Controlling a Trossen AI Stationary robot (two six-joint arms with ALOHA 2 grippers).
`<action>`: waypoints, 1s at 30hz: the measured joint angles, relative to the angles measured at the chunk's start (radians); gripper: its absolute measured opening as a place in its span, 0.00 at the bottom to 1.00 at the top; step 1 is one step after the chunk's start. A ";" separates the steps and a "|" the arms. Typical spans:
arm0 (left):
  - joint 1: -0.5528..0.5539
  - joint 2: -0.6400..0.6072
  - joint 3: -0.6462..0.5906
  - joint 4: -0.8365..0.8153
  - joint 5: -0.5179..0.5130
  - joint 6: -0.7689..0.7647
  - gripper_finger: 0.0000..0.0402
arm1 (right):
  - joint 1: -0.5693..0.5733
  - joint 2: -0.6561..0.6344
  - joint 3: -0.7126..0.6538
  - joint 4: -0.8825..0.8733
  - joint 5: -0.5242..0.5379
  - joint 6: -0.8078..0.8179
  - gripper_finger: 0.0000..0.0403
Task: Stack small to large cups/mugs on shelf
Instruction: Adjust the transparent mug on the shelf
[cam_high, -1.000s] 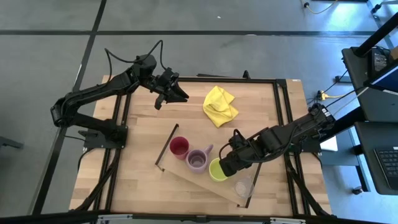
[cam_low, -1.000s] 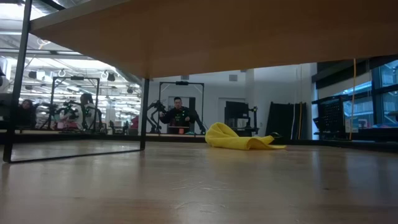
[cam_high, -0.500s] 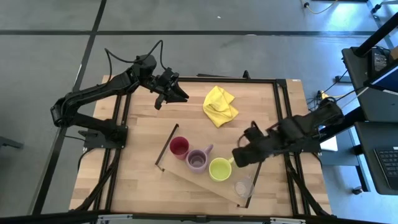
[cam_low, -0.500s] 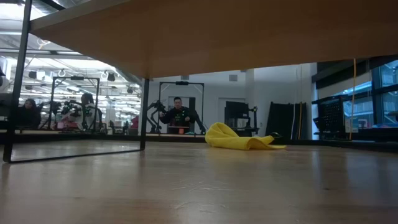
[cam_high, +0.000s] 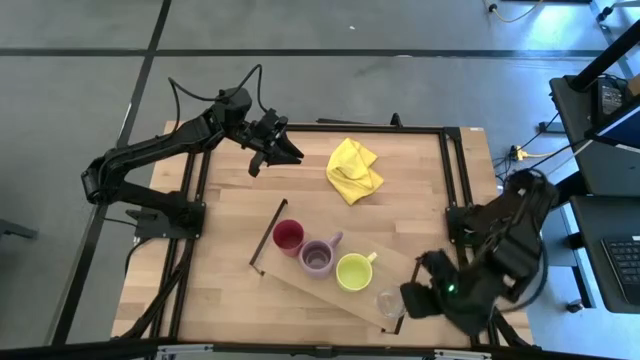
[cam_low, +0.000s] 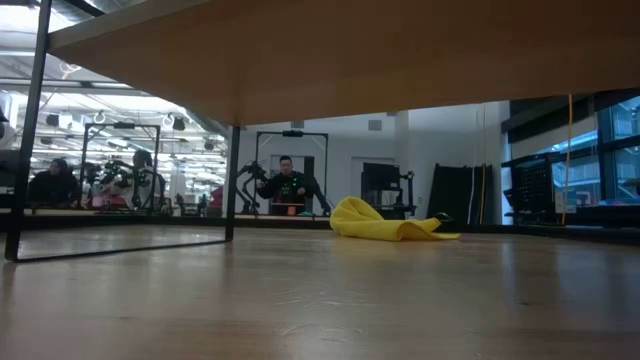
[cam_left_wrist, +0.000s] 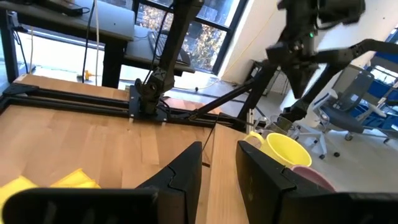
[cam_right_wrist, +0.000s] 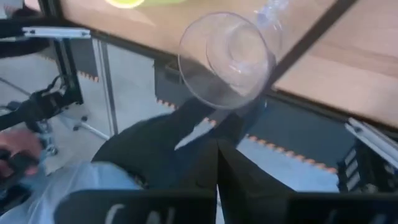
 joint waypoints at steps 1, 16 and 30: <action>0.000 0.000 0.000 0.000 0.000 0.000 0.23 | 0.004 0.016 0.000 0.003 0.017 0.002 0.01; 0.000 0.015 0.000 -0.002 0.027 -0.003 0.23 | 0.032 0.151 -0.001 0.160 0.063 0.023 0.01; 0.000 0.015 0.000 -0.019 0.031 -0.003 0.23 | 0.039 0.209 0.000 0.141 0.072 0.024 0.02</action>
